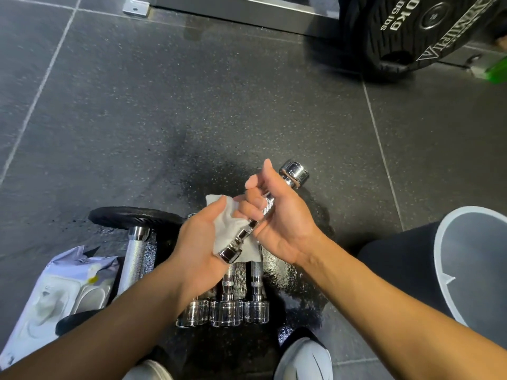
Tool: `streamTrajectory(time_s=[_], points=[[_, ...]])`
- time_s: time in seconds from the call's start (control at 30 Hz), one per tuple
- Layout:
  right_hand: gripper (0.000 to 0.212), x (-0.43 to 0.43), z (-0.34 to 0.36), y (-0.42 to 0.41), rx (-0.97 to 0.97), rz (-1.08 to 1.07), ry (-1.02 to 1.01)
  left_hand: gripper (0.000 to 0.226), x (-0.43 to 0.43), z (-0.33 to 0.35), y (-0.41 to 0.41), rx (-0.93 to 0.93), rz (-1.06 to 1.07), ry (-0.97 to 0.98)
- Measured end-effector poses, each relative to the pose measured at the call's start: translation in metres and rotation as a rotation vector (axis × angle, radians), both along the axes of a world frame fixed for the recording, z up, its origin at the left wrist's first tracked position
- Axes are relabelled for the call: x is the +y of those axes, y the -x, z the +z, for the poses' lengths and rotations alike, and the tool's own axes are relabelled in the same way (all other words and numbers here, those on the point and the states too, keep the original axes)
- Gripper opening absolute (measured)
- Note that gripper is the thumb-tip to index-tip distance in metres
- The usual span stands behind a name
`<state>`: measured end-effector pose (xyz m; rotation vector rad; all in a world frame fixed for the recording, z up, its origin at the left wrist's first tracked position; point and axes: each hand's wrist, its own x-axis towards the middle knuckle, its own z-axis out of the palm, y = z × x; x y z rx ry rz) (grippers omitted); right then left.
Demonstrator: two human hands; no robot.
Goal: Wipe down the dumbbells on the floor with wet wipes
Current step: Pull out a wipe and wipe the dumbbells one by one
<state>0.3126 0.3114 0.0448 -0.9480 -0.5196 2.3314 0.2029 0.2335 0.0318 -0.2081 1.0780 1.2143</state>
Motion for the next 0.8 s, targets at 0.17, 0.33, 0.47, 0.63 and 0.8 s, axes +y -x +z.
streamTrajectory(time_s=[0.17, 0.33, 0.47, 0.63, 0.8], points=[[0.044, -0.002, -0.001, 0.001, -0.183, 0.075, -0.061, 0.039, 0.003, 0.005, 0.001, 0.156, -0.013, -0.080], [0.035, -0.001, -0.011, -0.011, -0.468, 0.235, -0.050, 0.041, 0.008, 0.012, 0.005, 0.260, -0.006, -0.129], [0.016, 0.000, -0.033, -0.048, -0.673, 0.317, -0.093, 0.040, -0.002, 0.011, 0.013, 0.318, -0.060, -0.071], [0.014, -0.003, -0.060, -0.087, -0.849, 0.286, 0.000, 0.034, -0.009, 0.009, 0.020, 0.325, -0.035, -0.025], [0.020, -0.010, -0.077, -0.104, -1.081, 0.530, -0.070, 0.031, -0.009, 0.006, 0.021, 0.347, -0.034, -0.014]])
